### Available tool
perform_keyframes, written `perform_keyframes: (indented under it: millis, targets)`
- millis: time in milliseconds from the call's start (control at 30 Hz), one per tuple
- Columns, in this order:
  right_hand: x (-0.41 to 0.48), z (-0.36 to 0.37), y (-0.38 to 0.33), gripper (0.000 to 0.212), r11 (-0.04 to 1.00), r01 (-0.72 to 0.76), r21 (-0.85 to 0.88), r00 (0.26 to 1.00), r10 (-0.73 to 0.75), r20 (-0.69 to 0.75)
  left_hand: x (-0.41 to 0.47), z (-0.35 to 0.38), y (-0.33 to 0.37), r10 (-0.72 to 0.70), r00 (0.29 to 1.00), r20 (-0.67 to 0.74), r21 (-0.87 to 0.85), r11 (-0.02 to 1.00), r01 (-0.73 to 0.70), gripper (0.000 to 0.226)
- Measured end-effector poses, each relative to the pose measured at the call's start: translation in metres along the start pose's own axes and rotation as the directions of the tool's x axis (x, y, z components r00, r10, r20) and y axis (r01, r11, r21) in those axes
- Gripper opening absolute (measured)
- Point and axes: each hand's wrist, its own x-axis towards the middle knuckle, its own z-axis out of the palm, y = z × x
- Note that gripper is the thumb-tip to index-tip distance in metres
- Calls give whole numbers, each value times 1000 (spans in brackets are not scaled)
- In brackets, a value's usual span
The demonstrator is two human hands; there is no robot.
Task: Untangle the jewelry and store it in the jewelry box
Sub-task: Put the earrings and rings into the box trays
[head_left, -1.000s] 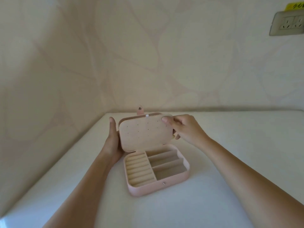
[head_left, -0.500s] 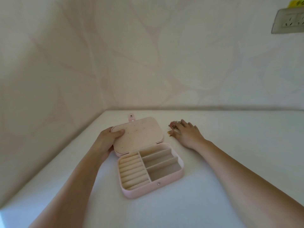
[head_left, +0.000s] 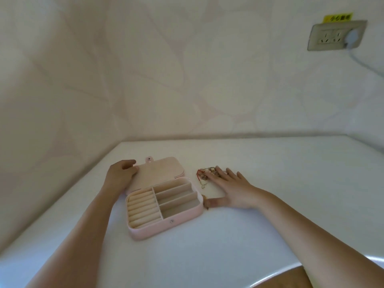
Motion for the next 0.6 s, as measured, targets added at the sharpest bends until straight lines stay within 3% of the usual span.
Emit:
perform_keyframes:
  millis: [133, 233, 367, 433, 500, 600]
  targets:
    - [-42, 5, 4, 120, 1000, -12, -3, 999, 12, 35, -14, 5, 24, 156, 984, 85, 457, 872, -178, 42]
    - [-65, 11, 7, 132, 999, -52, 12, 998, 52, 25, -49, 17, 57, 369, 896, 247, 437, 783, -443, 44]
    - [-84, 12, 8, 140, 993, -114, 35, 993, 112, 40, -100, 49, 80, 528, 646, 551, 331, 572, -750, 46]
    - [-86, 10, 7, 145, 990, -129, 51, 991, 127, 52, -108, 68, 77, 512, 535, 672, 330, 440, -835, 51]
    - [-87, 8, 6, 149, 989, -138, 53, 989, 135, 58, -108, 80, 72, 470, 492, 733, 384, 312, -869, 56]
    - [-86, 6, 4, 145, 985, -163, 56, 986, 160, 53, -113, 85, 69, 387, 500, 775, 428, 260, -865, 65]
